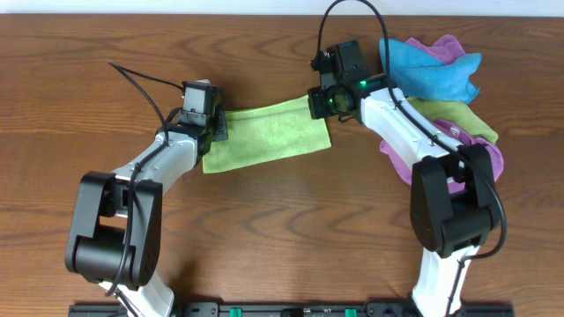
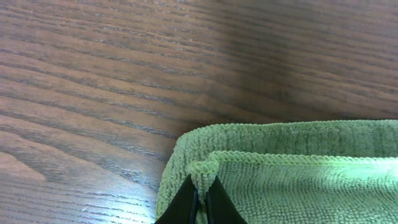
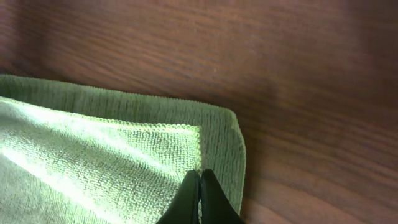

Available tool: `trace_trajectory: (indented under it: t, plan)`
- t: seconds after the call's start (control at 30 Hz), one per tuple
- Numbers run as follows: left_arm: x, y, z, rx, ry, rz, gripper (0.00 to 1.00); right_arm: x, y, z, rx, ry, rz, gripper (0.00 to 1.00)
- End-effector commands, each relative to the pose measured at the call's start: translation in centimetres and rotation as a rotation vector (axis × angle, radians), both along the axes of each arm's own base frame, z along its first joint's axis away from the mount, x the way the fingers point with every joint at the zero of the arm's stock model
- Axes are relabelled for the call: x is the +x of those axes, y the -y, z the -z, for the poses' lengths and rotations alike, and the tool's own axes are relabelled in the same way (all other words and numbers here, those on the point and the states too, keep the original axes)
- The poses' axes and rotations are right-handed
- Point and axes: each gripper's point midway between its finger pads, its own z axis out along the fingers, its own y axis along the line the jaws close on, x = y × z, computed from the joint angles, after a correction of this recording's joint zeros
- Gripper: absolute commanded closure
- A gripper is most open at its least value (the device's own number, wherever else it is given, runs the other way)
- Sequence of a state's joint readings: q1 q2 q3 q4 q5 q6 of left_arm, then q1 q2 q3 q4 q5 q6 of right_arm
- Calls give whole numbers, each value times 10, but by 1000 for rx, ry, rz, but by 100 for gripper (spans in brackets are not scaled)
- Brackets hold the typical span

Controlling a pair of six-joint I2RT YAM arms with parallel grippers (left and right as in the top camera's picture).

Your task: Fold the cloth

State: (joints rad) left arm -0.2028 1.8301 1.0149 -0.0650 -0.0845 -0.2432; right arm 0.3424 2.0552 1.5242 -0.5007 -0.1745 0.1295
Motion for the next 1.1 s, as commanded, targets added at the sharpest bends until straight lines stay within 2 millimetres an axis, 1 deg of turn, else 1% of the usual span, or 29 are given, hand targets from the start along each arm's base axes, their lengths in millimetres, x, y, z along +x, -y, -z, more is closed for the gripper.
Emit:
trace_trajectory:
  t: [0.0, 0.17, 0.2, 0.23, 0.27, 0.3, 0.37, 0.4, 0.43, 0.47, 0.5, 0.53, 0.6, 0.63, 0.7, 0.77, 0.83, 0.9, 0.97, 1.07]
  plan:
    - [3, -10, -2, 24, 9, -45, 94, 3, 7, 12, -13, -14, 26, 99]
    - [4, -13, -2, 35, 16, -53, 94, 2, 6, 20, -17, -30, 26, 99]
    - [4, -13, -2, 35, 16, -54, 78, 3, 6, 20, -16, -27, 26, 99]
    - [4, -13, -3, 35, 16, -54, 55, 3, 6, 20, -15, -24, 25, 95]
    - [5, -12, -3, 34, 17, -54, 37, 4, 5, 19, -14, -21, 25, 73]
    - [5, -12, -4, 34, 17, -53, 33, 4, 5, 19, -13, -20, 25, 55]
    - [5, -12, -10, 33, 22, -53, 24, 5, 7, 17, -12, -20, 29, 51]
    - [5, -12, -14, 31, 30, -53, 23, 5, 8, 16, -13, -20, 31, 46]
    - [5, -12, -20, 29, 40, -53, 24, 5, 8, 14, -11, -17, 31, 42]
    - [5, -12, -29, 26, 59, -53, 23, 5, 8, 12, -10, -13, 31, 36]
    - [6, -12, -41, 20, 84, -54, 23, 6, 8, 8, -7, -5, 32, 32]
    - [6, -12, -50, 14, 103, -53, 24, 6, 8, 4, -5, 0, 32, 32]
    - [3, -8, -67, -10, 127, -39, 31, 5, 9, -7, 0, 16, 32, 31]
    - [1, -5, -73, -26, 128, -26, 36, 4, 9, -12, 3, 21, 32, 32]
    - [-13, 6, -79, -81, 93, 22, 44, 1, 10, -23, 4, 27, 32, 31]
    - [-26, 16, -77, -131, 43, 65, 47, -5, 13, -32, 2, 21, 33, 29]
    - [-39, 21, -69, -154, -23, 84, 51, -13, 15, -36, -5, -1, 33, 28]
    - [-53, 22, -56, -161, -100, 88, 60, -24, 20, -30, -19, -53, 33, 27]
    - [-63, 27, -46, -184, -158, 101, 65, -38, 23, -22, -16, -125, 28, 27]
    - [-69, 34, -35, -223, -210, 123, 67, -47, 30, -16, -13, -183, 35, 25]
